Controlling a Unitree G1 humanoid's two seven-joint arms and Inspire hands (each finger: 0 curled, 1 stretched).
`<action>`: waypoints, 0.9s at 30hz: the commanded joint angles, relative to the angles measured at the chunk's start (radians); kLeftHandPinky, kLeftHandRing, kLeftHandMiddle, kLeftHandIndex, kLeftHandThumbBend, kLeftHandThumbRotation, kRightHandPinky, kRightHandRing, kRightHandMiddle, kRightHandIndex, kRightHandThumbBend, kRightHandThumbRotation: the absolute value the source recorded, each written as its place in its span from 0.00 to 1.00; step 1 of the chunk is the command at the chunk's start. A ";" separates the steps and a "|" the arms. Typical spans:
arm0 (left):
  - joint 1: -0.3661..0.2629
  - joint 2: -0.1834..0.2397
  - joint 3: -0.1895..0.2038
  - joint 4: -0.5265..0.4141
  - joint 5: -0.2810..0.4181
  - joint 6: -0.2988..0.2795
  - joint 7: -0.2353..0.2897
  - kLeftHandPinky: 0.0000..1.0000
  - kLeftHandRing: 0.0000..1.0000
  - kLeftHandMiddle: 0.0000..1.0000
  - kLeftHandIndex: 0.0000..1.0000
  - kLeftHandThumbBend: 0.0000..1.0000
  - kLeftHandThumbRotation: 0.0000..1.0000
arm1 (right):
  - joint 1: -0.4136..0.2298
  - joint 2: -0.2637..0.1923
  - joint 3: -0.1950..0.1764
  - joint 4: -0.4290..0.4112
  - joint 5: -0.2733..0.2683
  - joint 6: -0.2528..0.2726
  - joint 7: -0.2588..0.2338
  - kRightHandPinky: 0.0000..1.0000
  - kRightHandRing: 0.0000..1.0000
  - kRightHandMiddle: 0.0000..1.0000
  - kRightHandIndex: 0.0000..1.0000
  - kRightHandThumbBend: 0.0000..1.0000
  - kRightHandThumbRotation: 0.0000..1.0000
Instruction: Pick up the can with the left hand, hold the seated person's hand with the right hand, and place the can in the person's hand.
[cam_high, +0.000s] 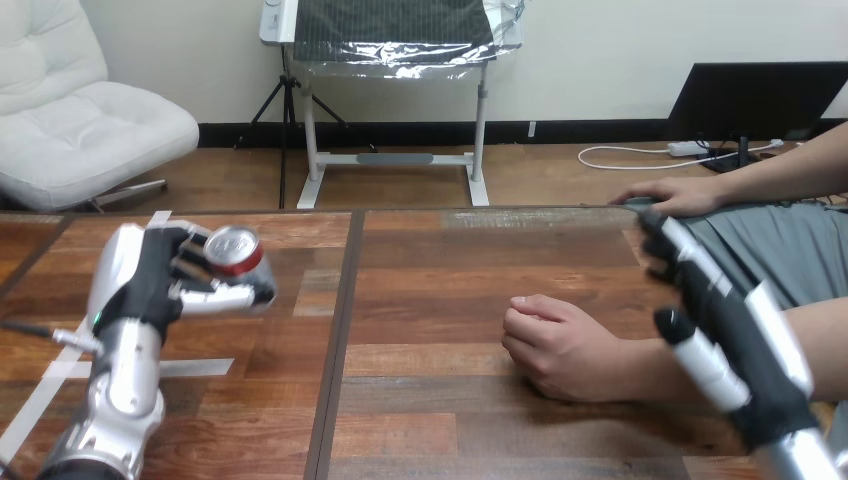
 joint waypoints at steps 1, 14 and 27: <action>-0.017 0.014 0.020 -0.141 -0.018 0.014 -0.024 0.35 0.40 0.46 0.46 0.69 0.00 | -0.103 -0.059 -0.030 0.005 -0.030 -0.027 -0.032 0.92 0.96 0.97 0.96 0.91 0.95; 0.034 0.015 0.045 -0.293 -0.037 0.028 -0.105 0.38 0.42 0.47 0.46 0.68 0.00 | -0.188 -0.157 -0.033 0.050 -0.108 0.009 -0.064 0.90 0.95 0.96 0.97 0.91 0.90; 0.069 0.007 0.065 -0.409 -0.072 0.047 -0.168 0.40 0.43 0.46 0.46 0.65 0.00 | -0.264 -0.269 0.020 0.138 -0.314 0.017 -0.131 0.90 0.97 0.97 0.99 0.93 0.76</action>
